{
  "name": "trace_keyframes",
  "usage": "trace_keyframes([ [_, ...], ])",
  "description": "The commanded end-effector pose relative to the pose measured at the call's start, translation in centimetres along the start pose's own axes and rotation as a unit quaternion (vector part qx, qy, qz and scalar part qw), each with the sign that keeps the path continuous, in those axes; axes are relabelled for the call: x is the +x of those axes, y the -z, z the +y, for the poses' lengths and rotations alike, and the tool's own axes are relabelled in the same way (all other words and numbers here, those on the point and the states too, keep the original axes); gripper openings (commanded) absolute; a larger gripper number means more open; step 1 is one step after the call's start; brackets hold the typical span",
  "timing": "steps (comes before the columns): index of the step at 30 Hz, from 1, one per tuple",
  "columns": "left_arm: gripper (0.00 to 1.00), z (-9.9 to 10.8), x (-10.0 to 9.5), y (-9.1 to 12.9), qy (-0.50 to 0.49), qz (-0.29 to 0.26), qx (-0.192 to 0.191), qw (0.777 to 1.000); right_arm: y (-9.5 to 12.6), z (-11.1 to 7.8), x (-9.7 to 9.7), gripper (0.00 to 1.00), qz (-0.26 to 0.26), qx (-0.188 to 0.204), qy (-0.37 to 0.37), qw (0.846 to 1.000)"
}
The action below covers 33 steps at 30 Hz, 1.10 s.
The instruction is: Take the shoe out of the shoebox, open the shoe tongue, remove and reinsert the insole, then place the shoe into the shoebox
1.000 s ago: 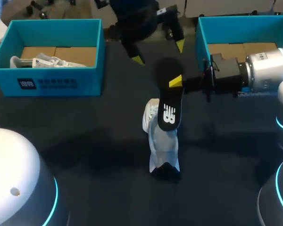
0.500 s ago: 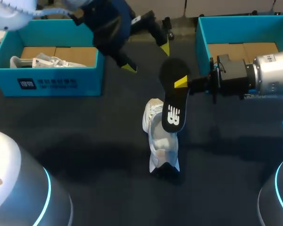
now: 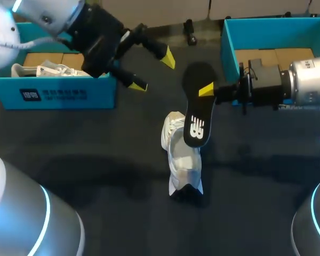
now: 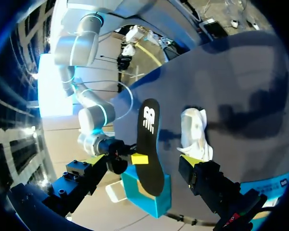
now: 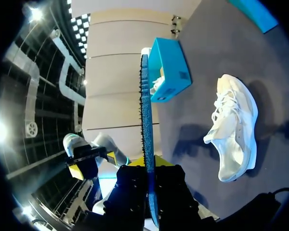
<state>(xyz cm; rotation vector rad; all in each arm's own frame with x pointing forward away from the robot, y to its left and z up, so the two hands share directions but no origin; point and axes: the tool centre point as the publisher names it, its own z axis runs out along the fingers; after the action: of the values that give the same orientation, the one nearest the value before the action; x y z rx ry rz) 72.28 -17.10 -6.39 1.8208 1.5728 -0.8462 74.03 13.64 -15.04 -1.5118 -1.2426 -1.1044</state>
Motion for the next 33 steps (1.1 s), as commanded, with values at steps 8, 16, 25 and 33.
trace_keyframes([
  [8, 1.00, -0.6, 2.5, 1.1, 0.012, -0.238, -0.014, 0.971, 0.2, 0.1, 0.5, 0.00, -0.010, -0.008, -0.008, 1.000],
  [16, 1.00, -0.6, 2.5, 1.1, 0.012, -0.238, -0.014, 0.971, 0.5, 0.3, 1.0, 0.00, -0.025, -0.001, -0.019, 0.999],
  [25, 1.00, 0.4, 3.3, 0.5, 0.029, -0.263, -0.040, 0.963, 0.1, 0.9, 2.2, 0.00, -0.015, 0.000, -0.025, 1.000],
  [33, 1.00, 1.8, 4.2, 0.1, 0.040, -0.276, -0.058, 0.959, -0.9, 0.7, 3.4, 0.00, -0.019, 0.005, -0.025, 0.999],
])
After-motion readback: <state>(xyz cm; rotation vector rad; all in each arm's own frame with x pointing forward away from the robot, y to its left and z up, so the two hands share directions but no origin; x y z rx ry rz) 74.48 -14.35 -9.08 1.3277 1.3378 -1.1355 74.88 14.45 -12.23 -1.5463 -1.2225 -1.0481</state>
